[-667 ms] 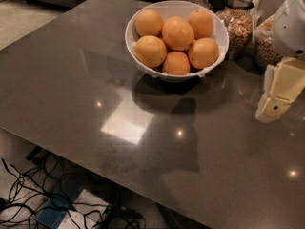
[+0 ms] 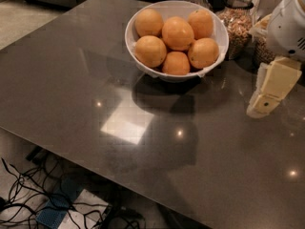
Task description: Pick orange from white bowl
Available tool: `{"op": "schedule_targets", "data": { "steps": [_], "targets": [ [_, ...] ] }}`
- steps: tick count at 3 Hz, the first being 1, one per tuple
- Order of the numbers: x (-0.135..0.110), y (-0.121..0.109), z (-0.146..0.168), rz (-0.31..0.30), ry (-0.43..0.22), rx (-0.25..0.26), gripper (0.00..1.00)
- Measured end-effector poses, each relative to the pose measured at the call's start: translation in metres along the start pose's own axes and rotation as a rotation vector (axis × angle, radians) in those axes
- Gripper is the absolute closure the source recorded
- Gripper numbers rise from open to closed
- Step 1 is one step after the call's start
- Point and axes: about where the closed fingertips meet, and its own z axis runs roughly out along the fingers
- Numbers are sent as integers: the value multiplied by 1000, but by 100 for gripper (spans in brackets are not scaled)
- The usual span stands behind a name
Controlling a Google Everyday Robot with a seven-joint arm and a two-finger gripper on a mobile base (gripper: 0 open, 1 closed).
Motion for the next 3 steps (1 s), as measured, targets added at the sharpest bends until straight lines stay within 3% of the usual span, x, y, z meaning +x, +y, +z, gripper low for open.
{"op": "schedule_targets", "data": {
  "steps": [2, 3],
  "targets": [
    [-51, -67, 29, 76, -252, 84, 0],
    [-58, -106, 38, 101, -296, 129, 0]
  ]
}}
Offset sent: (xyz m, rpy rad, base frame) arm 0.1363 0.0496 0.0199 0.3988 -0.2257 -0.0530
